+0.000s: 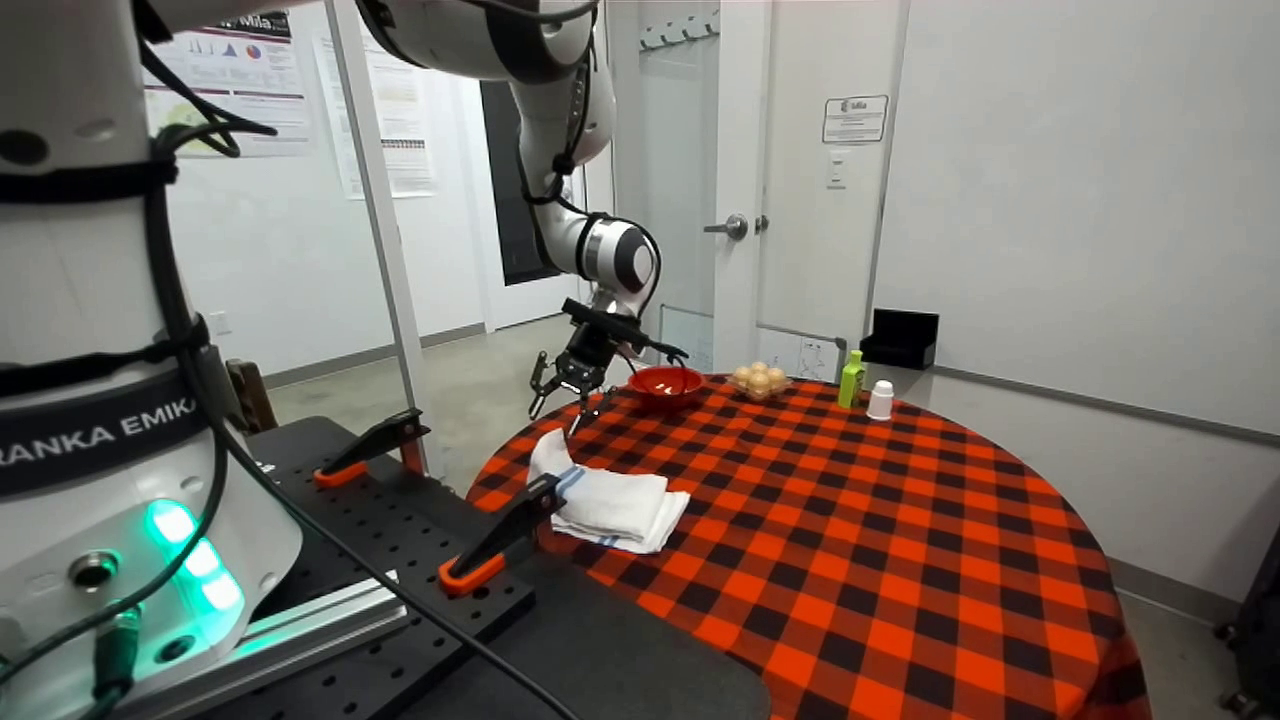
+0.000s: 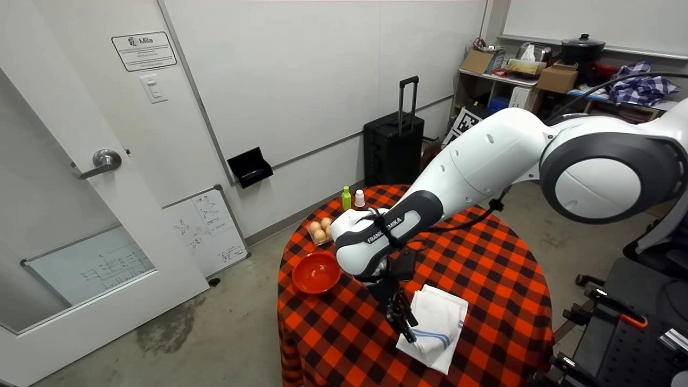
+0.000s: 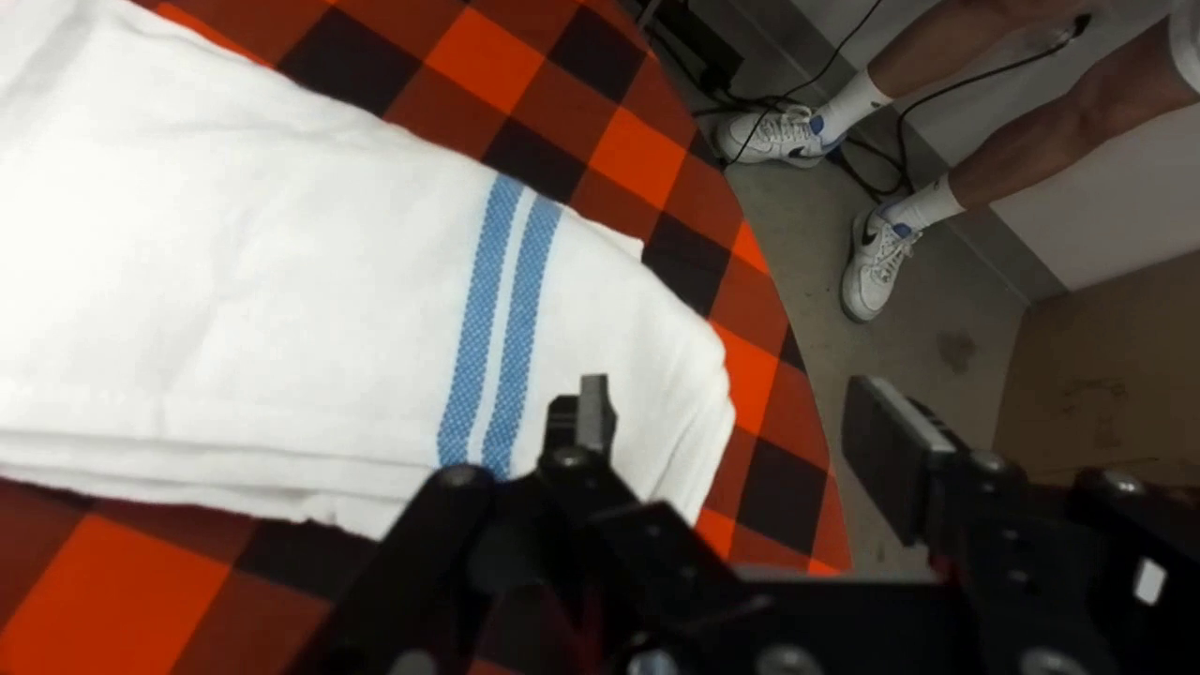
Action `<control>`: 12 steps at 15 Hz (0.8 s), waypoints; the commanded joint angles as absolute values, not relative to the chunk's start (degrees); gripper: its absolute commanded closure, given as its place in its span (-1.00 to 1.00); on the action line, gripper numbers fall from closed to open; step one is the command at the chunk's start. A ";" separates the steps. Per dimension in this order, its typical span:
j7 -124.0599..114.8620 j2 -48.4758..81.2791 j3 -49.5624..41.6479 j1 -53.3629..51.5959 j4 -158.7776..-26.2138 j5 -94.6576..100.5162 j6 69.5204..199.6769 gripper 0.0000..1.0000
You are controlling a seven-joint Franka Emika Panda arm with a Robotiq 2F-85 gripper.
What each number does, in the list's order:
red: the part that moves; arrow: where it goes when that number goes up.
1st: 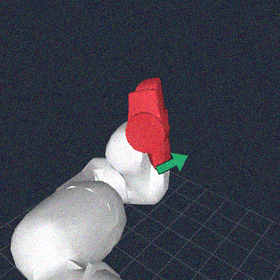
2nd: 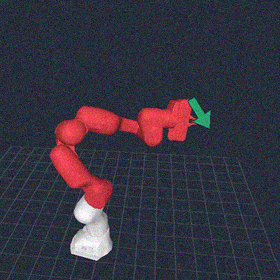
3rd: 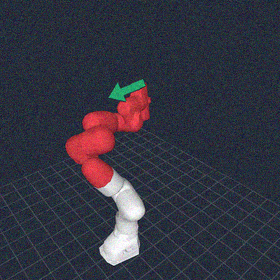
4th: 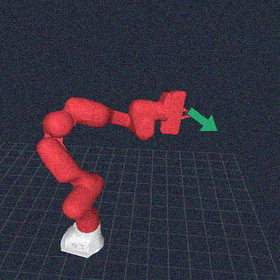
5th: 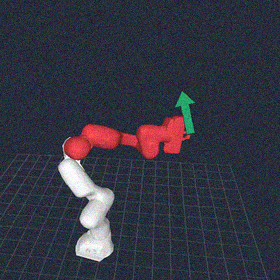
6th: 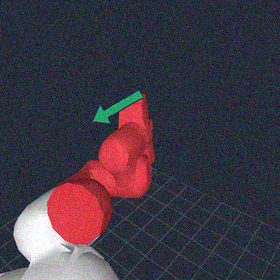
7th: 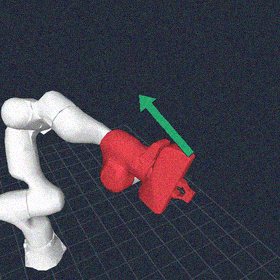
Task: Pick up the white and blue towel, set the towel down and fold it three times over
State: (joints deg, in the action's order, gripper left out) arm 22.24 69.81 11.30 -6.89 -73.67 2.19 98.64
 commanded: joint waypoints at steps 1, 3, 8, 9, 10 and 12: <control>20.20 66.63 12.08 -5.58 -75.68 -0.54 103.01 -0.94; 19.22 63.19 12.50 -4.48 -78.77 -2.61 107.11 -1.00; 17.05 50.40 13.06 -2.03 -91.70 -7.12 117.04 -1.00; 16.08 47.83 12.84 -1.86 -94.22 -7.60 117.99 -1.00; 15.16 45.25 12.53 -1.90 -96.77 -7.81 118.86 -1.00; 12.61 39.81 11.69 -2.64 -102.02 -7.47 120.40 -1.00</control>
State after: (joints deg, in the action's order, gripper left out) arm 15.94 49.35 12.63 -2.14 -90.98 -6.42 116.33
